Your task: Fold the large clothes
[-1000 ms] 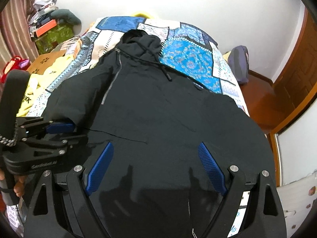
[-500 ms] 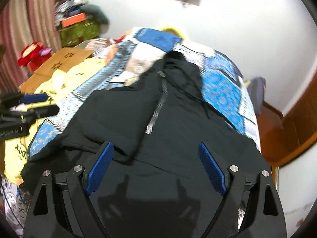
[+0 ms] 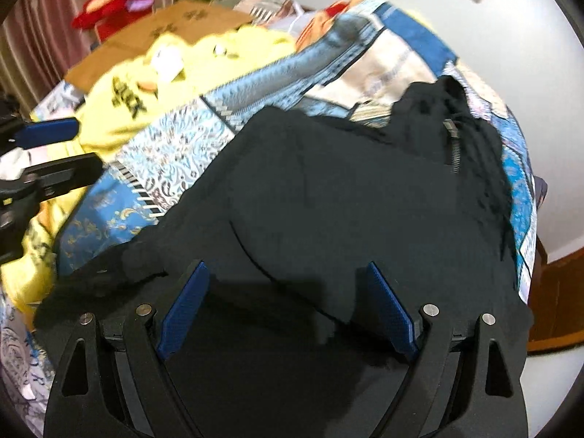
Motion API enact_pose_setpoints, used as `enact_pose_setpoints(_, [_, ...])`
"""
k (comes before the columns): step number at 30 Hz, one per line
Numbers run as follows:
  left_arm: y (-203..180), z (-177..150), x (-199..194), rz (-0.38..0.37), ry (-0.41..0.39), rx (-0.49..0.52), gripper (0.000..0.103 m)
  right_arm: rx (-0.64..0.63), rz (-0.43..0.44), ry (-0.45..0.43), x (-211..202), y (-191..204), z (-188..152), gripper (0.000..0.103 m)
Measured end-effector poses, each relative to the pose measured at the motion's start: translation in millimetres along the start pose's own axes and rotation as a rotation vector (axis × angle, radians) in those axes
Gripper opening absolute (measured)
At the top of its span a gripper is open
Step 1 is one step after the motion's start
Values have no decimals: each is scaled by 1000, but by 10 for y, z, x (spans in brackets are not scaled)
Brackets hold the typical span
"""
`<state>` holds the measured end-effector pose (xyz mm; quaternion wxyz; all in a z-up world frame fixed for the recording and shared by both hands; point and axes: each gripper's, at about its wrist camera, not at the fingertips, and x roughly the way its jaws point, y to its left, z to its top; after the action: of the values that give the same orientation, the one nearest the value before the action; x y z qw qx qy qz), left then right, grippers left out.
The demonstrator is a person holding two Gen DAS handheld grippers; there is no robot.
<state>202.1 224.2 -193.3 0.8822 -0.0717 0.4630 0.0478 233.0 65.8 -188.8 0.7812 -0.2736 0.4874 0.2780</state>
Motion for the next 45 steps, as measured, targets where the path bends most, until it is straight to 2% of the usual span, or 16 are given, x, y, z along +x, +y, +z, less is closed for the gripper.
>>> enact_pose_setpoints(5, [84,-51,128,0,22,-20,57,-66,-55,54,312,147,129,84])
enact_pose_setpoints(8, [114,-73,197,-7,33,-37,57,-83,-72,54,402,177,148,83])
enact_pose_setpoints(11, [120,-86,239,-8,42,-43,57,-132,-98,46,469,236,139,64])
enact_pose_setpoints(12, [115,-89,241,-7,43,-44,57,-143,-108,46,486,245,135,55])
enact_pose_setpoints(14, [95,-95,231,-5,41,-40,57,-147,-87,34,477,232,120,42])
enact_pose_setpoints(15, [80,-92,223,-3,40,-38,57,-143,-72,25,453,219,112,31])
enact_pose_setpoints(18, [41,-93,182,3,32,-28,57,-128,-69,-25,316,190,92,23])
enact_pose_setpoints(23, [-22,-73,121,7,23,-21,57,-29,-50,-137,-56,-50,76,20])
enact_pose_setpoints(27, [-108,-49,75,1,17,-20,57,111,-22,-242,-465,-414,37,19])
enact_pose_setpoints(29, [-170,-31,49,-2,13,-11,57,157,-36,-293,-673,-592,-13,19])
enact_pose_setpoints(33, [-334,10,38,-3,12,16,57,244,-42,-345,-943,-937,-161,19])
enact_pose_setpoints(39, [-651,59,153,-28,35,46,57,348,-26,-346,-1094,-1446,-457,18])
enact_pose_setpoints(45, [-996,80,361,-40,73,87,57,477,4,-306,-971,-1893,-832,18])
